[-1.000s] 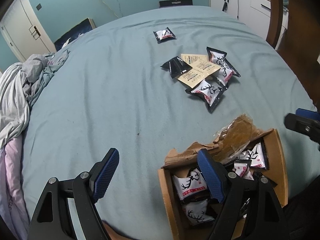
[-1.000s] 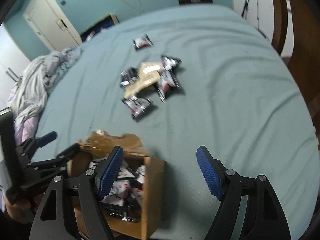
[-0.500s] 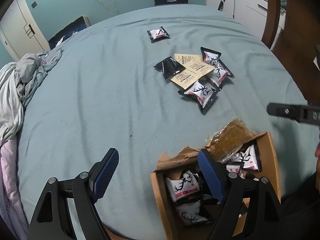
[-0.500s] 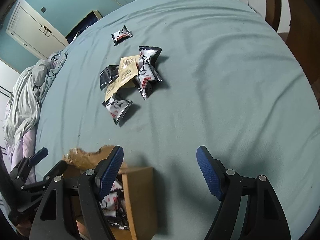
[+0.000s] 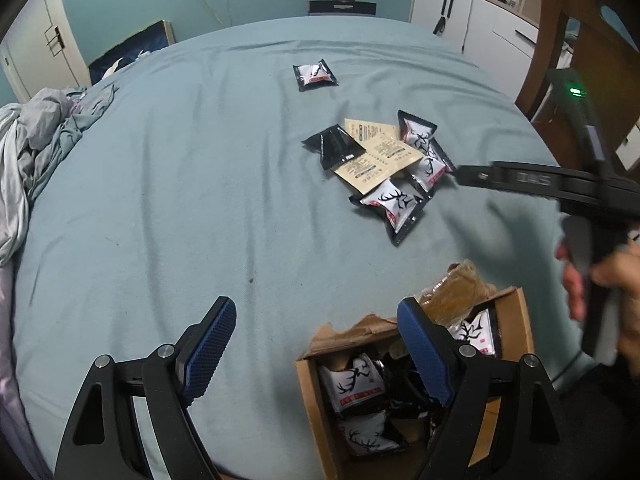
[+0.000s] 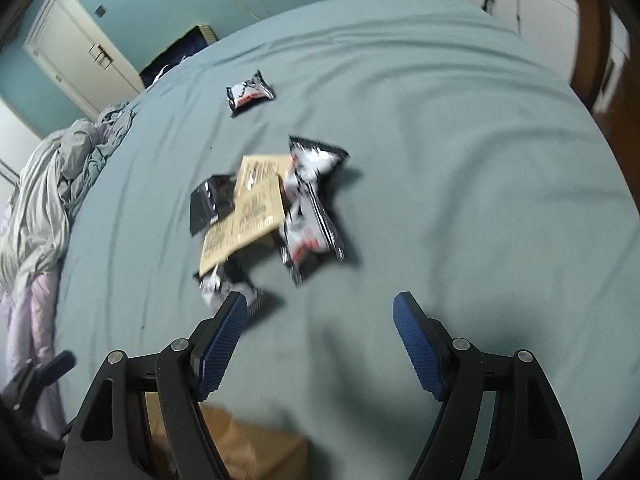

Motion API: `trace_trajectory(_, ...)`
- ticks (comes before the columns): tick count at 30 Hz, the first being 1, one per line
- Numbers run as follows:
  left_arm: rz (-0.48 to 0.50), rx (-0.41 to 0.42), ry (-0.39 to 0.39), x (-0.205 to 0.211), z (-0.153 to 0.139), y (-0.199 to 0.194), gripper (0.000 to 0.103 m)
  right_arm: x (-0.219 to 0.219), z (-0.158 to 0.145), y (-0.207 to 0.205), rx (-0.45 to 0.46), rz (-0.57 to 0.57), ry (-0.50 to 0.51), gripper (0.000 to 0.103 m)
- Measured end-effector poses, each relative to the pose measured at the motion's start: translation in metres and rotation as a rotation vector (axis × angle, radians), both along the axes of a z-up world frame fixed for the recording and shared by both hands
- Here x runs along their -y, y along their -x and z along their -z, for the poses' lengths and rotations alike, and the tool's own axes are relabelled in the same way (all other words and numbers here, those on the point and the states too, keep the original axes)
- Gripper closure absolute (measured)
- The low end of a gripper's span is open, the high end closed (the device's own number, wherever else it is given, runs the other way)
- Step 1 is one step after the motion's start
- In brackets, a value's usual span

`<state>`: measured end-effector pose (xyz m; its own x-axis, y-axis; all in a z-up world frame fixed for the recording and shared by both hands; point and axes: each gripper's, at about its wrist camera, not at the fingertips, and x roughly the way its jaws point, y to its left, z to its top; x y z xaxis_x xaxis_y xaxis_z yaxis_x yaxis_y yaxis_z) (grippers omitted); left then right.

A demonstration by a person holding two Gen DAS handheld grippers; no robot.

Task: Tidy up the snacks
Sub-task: 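Reach the right tool to the pile and grasp a white deer packet, then carry the white packet to the box with the right tool while the left tool grasps another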

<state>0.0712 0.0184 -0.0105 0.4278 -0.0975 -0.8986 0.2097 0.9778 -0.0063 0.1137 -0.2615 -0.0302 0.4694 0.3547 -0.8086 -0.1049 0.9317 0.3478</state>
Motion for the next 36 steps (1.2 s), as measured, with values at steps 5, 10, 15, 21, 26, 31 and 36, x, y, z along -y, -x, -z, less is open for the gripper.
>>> trace_trajectory(5,-0.018,-0.01,0.001,-0.004,0.004,-0.005,0.019,-0.023,0.018,-0.029,0.056,-0.05,0.069,0.028)
trace_trajectory(10,-0.033,-0.024,0.016,-0.01,0.007,-0.012,0.019,-0.043,0.038,-0.048,0.073,-0.107,0.127,0.029)
trace_trajectory(15,-0.046,-0.047,0.077,-0.014,0.013,-0.023,0.019,-0.044,0.047,-0.051,0.053,-0.119,0.089,0.07)
trace_trajectory(21,0.014,-0.072,0.176,-0.002,0.024,-0.052,0.019,-0.03,0.01,-0.031,0.129,-0.058,0.003,0.071)
trace_trajectory(26,0.064,-0.1,0.163,0.016,0.032,-0.079,0.019,-0.007,-0.023,0.007,0.166,-0.036,-0.077,0.071)
trace_trajectory(31,0.083,-0.195,0.203,0.04,0.042,-0.107,0.019,0.02,-0.05,0.065,0.225,-0.042,-0.154,0.07)
trace_trajectory(36,0.055,-0.325,0.193,0.063,0.071,-0.119,0.019,0.041,-0.062,0.151,0.378,-0.051,-0.142,0.07)
